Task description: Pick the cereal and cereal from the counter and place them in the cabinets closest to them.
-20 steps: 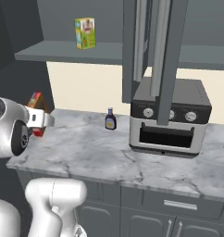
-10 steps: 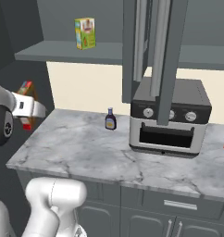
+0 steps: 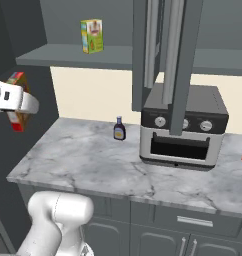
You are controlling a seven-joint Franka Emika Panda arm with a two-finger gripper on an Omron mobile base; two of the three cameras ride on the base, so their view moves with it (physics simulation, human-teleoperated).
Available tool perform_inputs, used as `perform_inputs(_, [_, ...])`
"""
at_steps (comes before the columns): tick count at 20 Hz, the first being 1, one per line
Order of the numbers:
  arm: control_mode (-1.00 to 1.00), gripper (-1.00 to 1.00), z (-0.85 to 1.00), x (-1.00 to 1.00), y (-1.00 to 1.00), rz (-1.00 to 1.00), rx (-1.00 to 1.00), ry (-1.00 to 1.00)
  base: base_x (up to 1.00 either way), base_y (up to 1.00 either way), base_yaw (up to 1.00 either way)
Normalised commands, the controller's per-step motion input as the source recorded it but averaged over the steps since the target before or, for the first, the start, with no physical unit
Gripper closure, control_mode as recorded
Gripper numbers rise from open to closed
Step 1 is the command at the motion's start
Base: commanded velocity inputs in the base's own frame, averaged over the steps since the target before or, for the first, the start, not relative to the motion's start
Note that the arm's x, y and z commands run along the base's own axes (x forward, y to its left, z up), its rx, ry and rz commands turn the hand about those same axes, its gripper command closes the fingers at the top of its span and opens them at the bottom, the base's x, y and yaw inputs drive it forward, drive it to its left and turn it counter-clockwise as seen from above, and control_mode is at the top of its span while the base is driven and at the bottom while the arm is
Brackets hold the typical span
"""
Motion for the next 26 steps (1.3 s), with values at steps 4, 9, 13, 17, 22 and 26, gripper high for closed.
perform_inputs(4, [-1.00,1.00,0.58,-0.28,0.00,0.00,0.00,-0.01,0.00,0.00,0.00])
perform_inputs(9, [-1.00,1.00,0.32,-0.08,0.00,0.00,0.00,-0.04,0.00,0.00,0.00])
perform_inputs(13, [-1.00,1.00,0.02,-0.01,0.00,0.00,0.00,-0.01,0.00,0.00,0.00])
perform_inputs(17, [-1.00,1.00,0.02,0.07,0.00,0.00,0.00,0.00,0.00,0.00,0.00])
perform_inputs(22, [-1.00,1.00,0.30,0.03,0.00,0.00,0.00,-0.05,0.00,0.00,0.00])
perform_inputs(26, [-1.00,1.00,0.39,0.00,0.00,0.00,0.00,-0.11,0.00,0.00,0.00])
